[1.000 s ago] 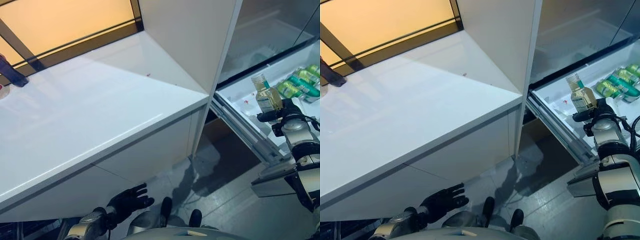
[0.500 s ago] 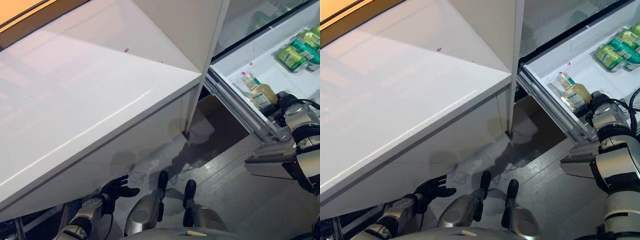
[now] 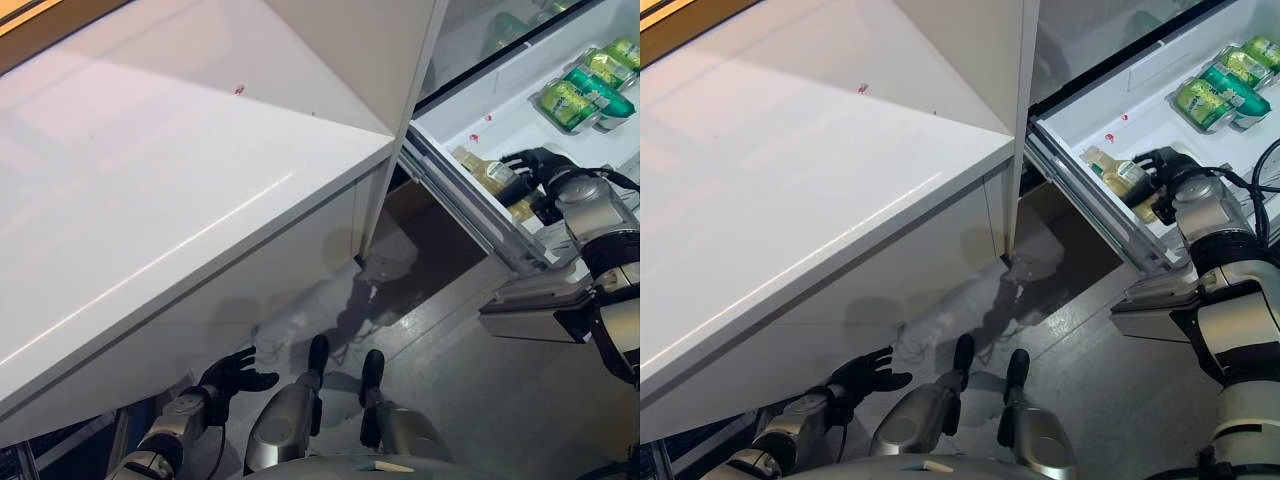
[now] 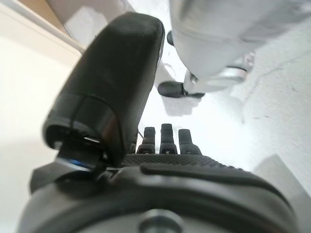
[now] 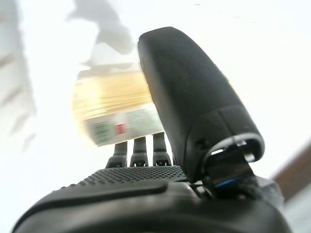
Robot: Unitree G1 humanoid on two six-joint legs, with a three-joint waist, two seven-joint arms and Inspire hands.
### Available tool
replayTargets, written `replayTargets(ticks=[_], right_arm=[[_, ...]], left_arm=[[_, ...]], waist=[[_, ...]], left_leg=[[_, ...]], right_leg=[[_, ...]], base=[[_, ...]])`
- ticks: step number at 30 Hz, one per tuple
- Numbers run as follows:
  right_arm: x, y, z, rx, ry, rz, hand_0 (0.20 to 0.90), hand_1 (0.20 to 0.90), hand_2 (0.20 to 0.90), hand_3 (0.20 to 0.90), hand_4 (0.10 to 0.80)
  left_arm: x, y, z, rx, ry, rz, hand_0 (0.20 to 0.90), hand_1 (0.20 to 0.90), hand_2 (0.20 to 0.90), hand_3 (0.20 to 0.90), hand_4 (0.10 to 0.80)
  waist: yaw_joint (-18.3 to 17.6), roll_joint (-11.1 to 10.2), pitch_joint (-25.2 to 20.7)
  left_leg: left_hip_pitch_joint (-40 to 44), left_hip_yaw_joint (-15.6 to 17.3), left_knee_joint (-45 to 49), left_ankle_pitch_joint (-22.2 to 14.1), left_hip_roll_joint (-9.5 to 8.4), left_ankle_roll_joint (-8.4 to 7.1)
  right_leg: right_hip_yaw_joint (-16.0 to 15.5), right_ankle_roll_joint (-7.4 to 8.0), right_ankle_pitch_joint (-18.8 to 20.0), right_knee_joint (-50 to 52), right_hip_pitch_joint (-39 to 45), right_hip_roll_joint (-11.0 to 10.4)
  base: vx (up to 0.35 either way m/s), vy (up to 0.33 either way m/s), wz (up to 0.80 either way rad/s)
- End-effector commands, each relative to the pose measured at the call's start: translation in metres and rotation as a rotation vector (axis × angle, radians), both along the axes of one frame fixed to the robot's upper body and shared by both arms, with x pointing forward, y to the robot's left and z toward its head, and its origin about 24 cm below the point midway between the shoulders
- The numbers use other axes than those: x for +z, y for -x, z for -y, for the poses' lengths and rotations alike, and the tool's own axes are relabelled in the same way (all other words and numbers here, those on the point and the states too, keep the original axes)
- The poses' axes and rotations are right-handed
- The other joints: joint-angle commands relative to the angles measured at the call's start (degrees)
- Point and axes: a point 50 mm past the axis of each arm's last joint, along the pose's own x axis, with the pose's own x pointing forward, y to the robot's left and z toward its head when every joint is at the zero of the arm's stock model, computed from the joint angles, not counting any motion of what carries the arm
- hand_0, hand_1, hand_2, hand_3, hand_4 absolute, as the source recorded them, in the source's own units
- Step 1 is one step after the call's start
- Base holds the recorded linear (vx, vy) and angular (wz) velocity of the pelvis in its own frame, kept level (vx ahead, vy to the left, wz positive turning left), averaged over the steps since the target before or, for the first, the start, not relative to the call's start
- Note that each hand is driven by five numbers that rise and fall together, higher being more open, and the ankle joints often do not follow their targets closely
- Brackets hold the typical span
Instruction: Put drinks into fridge and close the fridge
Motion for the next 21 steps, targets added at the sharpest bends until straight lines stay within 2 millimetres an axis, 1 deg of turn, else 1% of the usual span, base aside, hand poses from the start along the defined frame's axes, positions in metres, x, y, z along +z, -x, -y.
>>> replayTargets(ticks=[1,3,5,7,9,10,11,14,16,19,20,21], right_arm=[[0.056,0.005,-0.005,0.086,-0.115,0.253,0.9,0.9,0.9,0.9,0.8],[0.062,0.007,-0.007,0.114,-0.22,0.35,0.9,0.9,0.9,0.9,0.8],[0.074,0.011,-0.009,0.135,-0.259,0.489,0.9,0.9,0.9,0.9,0.8],[0.096,0.022,-0.018,0.161,-0.327,0.711,0.9,0.9,0.9,0.9,0.8],[0.114,0.038,-0.026,0.167,-0.313,0.955,0.9,0.9,0.9,0.9,0.8],[0.118,0.048,-0.029,0.155,-0.295,1.058,0.9,0.9,0.9,0.9,0.8],[0.117,0.054,-0.03,0.14,-0.287,1.113,0.9,0.9,0.9,0.9,0.8],[0.113,0.081,-0.027,0.02,-0.173,1.376,0.9,0.9,0.9,0.9,0.8],[0.103,0.089,-0.021,-0.072,-0.103,1.452,0.9,0.9,0.9,0.9,0.8],[0.087,0.091,-0.011,-0.167,-0.066,1.453,0.9,0.9,0.9,0.9,0.8],[0.074,0.093,-0.003,-0.21,-0.113,1.435,0.9,0.9,0.9,0.9,0.8],[0.071,0.094,0.0,-0.221,-0.133,1.429,0.9,0.9,0.9,0.9,0.8]], left_arm=[[-0.008,0.026,-0.012,-0.041,-0.063,-0.073,0.9,0.9,0.9,0.9,0.8],[-0.011,0.03,-0.011,-0.042,-0.062,-0.085,0.9,0.9,0.9,0.9,0.8],[-0.013,0.034,-0.009,-0.043,-0.062,-0.098,0.9,0.9,0.9,0.9,0.8],[-0.018,0.042,-0.008,-0.037,-0.061,-0.122,0.9,0.9,0.9,0.9,0.8],[-0.022,0.049,-0.006,-0.038,-0.06,-0.152,0.9,0.9,0.9,0.9,0.8],[-0.025,0.052,-0.003,-0.04,-0.059,-0.168,0.9,0.9,0.9,0.9,0.8],[-0.026,0.054,-0.002,-0.044,-0.06,-0.182,0.9,0.9,0.9,0.9,0.8],[-0.033,0.066,0.005,-0.045,-0.052,-0.234,0.9,0.9,0.9,0.9,0.8],[-0.036,0.069,0.009,-0.051,-0.049,-0.257,0.9,0.9,0.9,0.9,0.8],[-0.038,0.073,0.015,-0.084,-0.045,-0.277,0.9,0.9,0.9,0.9,0.8],[-0.039,0.075,0.016,-0.088,-0.039,-0.281,0.9,0.9,0.9,0.9,0.8],[-0.039,0.076,0.016,-0.09,-0.038,-0.282,0.9,0.9,0.9,0.9,0.8]], waist=[[-0.01,-3.54,-5.3],[-0.51,-3.84,-6.15],[-0.9,-4.07,-6.96],[-1.79,-4.22,-8.1],[-2.53,-4.11,-9.13],[-2.9,-4.01,-9.72],[-3.05,-4.01,-10.13],[-4.12,-3.56,-11.87],[-4.4,-3.47,-12.84],[-4.56,-3.36,-13.89],[-4.82,-3.31,-14.26],[-4.81,-3.32,-14.32]], left_leg=[[-0.52,2.4,8.01,-8.22,0.53,-0.69],[0.39,2.95,7.55,-8.38,0.55,-0.65],[1.12,3.38,7.07,-8.48,0.55,-0.62],[2.15,4.08,6.41,-8.65,0.55,-0.53],[3.03,4.67,5.79,-8.89,0.46,-0.32],[3.44,4.86,5.5,-9.07,0.32,-0.15],[3.76,5.02,5.3,-9.17,0.22,-0.04],[5.28,5.58,4.63,-9.8,-0.31,0.62],[5.93,5.91,4.58,-10.33,-0.59,0.93],[6.56,6.18,4.79,-10.93,-1.08,1.44],[7.03,6.4,5.07,-11.44,-1.44,1.82],[7.11,6.45,5.17,-11.56,-1.52,1.89]], right_leg=[[2.57,1.74,-4.41,8.33,-0.84,-1.89],[2.85,1.8,-4.45,8.07,-0.16,-1.89],[3.09,1.93,-4.44,7.82,0.36,-1.88],[3.47,2.2,-4.47,7.59,0.98,-1.88],[3.85,2.55,-4.53,7.44,1.39,-1.96],[4.12,2.75,-4.55,7.34,1.57,-2.0],[4.31,2.9,-4.52,7.2,1.77,-2.05],[5.36,3.55,-4.3,6.51,2.71,-2.31],[5.93,3.97,-4.14,6.12,3.22,-2.51],[6.68,4.44,-3.77,5.72,3.71,-2.85],[7.35,4.69,-3.55,5.54,4.09,-3.02],[7.5,4.74,-3.49,5.48,4.19,-3.05]], base=[[0.017,0.062,-0.02],[0.023,0.067,-0.05],[0.023,0.073,-0.07],[0.028,0.094,-0.03],[0.019,0.114,-0.07],[0.02,0.121,-0.12],[0.019,0.135,-0.14],[0.024,0.146,-0.16],[0.019,0.12,-0.16],[0.007,0.117,-0.17],[0.0,0.098,-0.17],[-0.003,0.11,-0.27]])
